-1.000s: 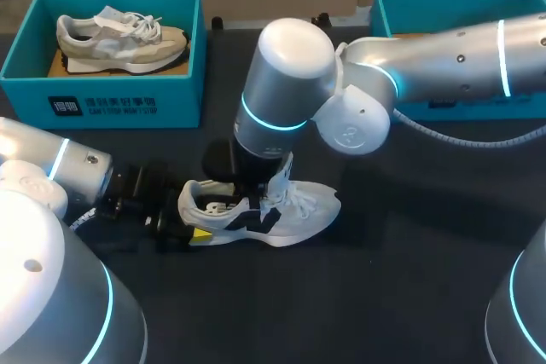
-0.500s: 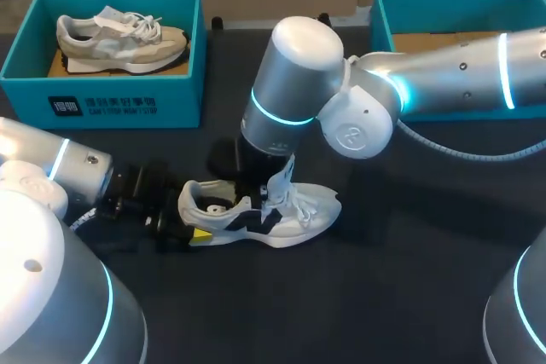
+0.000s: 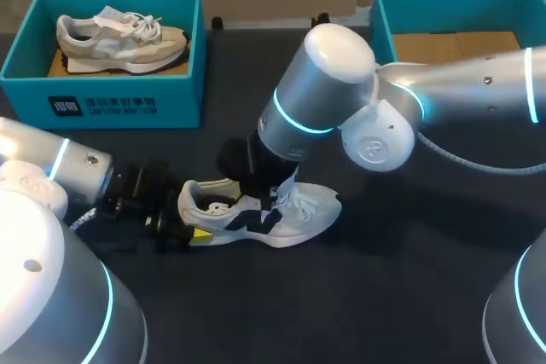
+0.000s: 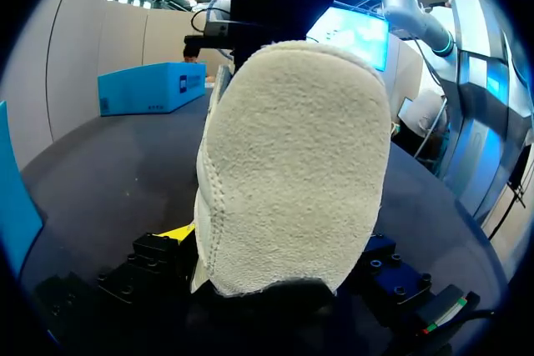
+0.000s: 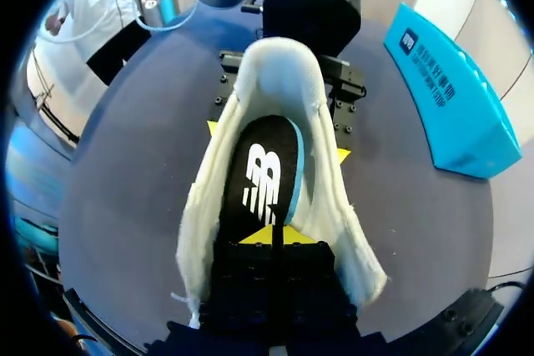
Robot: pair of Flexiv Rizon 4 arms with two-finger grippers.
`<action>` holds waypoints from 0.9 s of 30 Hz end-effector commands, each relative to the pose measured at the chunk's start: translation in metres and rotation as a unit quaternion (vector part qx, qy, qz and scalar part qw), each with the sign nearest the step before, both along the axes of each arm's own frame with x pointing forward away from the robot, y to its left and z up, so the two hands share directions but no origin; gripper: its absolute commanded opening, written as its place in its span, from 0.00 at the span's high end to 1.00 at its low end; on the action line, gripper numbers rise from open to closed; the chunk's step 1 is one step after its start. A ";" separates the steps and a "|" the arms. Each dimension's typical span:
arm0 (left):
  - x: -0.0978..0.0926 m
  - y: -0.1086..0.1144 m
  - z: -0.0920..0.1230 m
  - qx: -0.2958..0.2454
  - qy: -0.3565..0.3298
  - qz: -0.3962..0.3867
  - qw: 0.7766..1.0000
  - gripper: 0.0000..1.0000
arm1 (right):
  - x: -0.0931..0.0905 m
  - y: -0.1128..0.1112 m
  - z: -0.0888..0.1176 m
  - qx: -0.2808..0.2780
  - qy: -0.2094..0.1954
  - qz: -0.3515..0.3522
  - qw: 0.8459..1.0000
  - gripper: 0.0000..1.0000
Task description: Take the shoe out of the shoebox, open the shoe tongue, remove and reinsert the insole, then place the shoe into the shoebox
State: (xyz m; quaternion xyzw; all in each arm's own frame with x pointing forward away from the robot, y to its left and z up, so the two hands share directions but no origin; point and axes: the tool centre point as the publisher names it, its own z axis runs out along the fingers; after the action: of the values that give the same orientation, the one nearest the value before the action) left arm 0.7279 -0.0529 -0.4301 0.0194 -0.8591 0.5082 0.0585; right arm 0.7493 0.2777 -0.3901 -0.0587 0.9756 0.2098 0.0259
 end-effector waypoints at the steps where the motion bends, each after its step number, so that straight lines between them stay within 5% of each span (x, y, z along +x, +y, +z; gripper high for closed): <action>1: -0.001 -0.004 -0.008 0.001 0.000 0.000 1.000 1.00 | 0.000 -0.012 0.016 0.002 -0.004 0.009 1.000 1.00; 27: -0.001 -0.004 -0.008 0.001 0.000 0.000 1.000 1.00 | 0.012 0.002 0.063 0.046 -0.035 0.104 0.993 1.00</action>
State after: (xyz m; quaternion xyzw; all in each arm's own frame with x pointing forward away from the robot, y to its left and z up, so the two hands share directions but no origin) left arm 0.7279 -0.0527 -0.4301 0.0195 -0.8591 0.5081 0.0584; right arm 0.7618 0.2806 -0.3307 -0.1592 0.9546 0.2480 0.0435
